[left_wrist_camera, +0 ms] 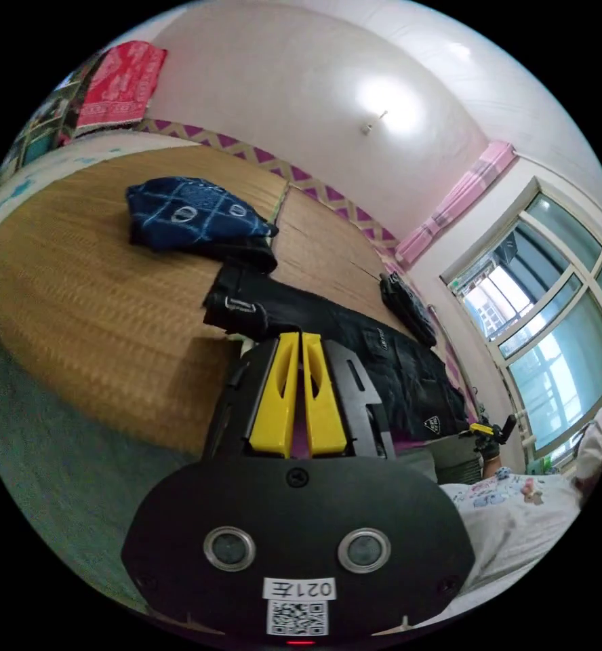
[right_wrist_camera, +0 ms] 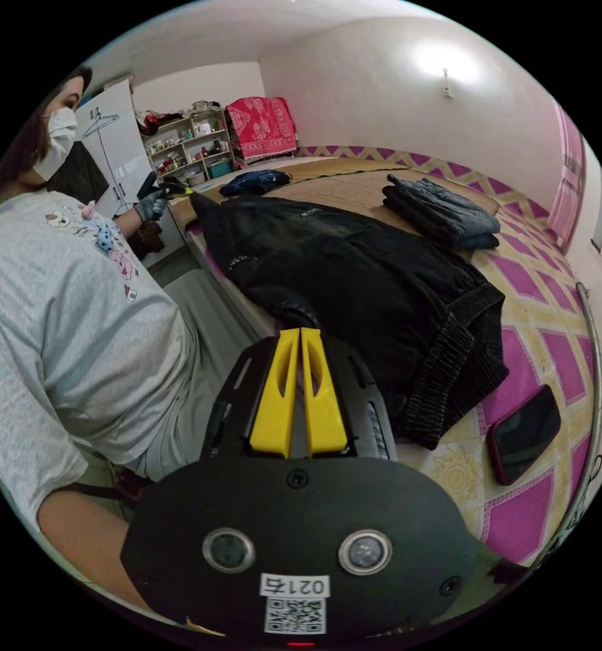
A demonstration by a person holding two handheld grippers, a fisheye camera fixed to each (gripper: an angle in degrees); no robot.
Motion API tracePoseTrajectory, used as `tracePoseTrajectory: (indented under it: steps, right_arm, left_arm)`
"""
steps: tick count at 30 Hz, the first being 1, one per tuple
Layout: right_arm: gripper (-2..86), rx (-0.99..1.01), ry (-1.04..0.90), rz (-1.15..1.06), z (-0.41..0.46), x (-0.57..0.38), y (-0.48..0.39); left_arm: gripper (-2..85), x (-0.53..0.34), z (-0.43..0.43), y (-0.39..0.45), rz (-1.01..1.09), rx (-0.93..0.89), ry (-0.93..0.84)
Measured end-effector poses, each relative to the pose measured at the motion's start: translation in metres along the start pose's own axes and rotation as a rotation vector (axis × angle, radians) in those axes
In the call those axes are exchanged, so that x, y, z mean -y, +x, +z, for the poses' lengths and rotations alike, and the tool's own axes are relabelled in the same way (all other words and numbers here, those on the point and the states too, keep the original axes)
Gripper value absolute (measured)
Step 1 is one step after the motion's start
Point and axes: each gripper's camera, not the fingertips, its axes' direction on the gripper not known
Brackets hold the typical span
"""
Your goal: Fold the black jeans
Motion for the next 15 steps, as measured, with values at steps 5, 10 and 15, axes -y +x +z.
tracePoseTrajectory:
  steps: [5,10,15]
  right_arm:
    - [-0.9,0.034,0.002,0.061,0.018,-0.019,0.010]
    - [-0.9,0.055,0.049,0.101,0.017,-0.024,0.019]
    - [-0.9,0.047,0.021,0.088,0.023,-0.015,0.017]
  left_arm:
    - [-1.0,-0.096,0.003,-0.091,-0.332,-0.131,-0.025]
    - [-1.0,-0.095,-0.008,-0.105,-0.351,-0.288,0.093]
    - [-1.0,-0.005,-0.039,-0.048,-0.042,-0.243,0.108]
